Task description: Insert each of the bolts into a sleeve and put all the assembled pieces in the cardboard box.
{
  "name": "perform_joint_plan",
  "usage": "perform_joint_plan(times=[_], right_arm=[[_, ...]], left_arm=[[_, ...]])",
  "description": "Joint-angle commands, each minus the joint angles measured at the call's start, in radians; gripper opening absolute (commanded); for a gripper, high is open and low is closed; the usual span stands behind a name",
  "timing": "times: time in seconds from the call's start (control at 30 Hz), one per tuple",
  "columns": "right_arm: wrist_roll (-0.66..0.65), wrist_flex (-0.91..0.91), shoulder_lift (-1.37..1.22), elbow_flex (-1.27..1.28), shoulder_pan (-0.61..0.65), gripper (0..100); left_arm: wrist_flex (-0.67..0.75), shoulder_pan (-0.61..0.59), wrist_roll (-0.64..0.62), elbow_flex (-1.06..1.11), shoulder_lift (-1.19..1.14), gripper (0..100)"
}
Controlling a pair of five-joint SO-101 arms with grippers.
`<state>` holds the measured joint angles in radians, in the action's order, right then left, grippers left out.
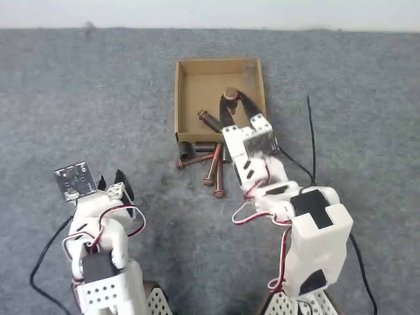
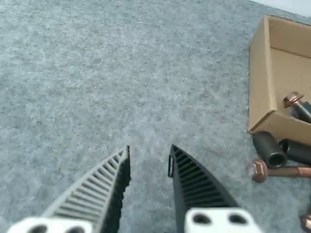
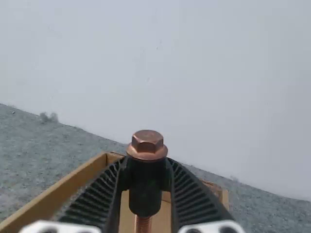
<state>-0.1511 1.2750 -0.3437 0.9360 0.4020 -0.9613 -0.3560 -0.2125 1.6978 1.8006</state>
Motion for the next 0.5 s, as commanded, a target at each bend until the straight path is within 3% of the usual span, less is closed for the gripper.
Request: perform_joint_plan(times=[0.0, 0.3, 0.47], right_arm=[[-0.015, -0.245, 0.073, -0.175, -0.008, 0.6], [-0.015, -1.076, 0.188, -0.473, -0.015, 0.6], [-0.015, -1.431, 0.185, -0.675, -0.015, 0.6]], left_arm=[[0.037, -0.009, 0.009, -0.013, 0.009, 13], [0.035, -0.009, 0.009, -0.013, 0.009, 13], [0.034, -0.009, 0.009, -0.013, 0.009, 13]])
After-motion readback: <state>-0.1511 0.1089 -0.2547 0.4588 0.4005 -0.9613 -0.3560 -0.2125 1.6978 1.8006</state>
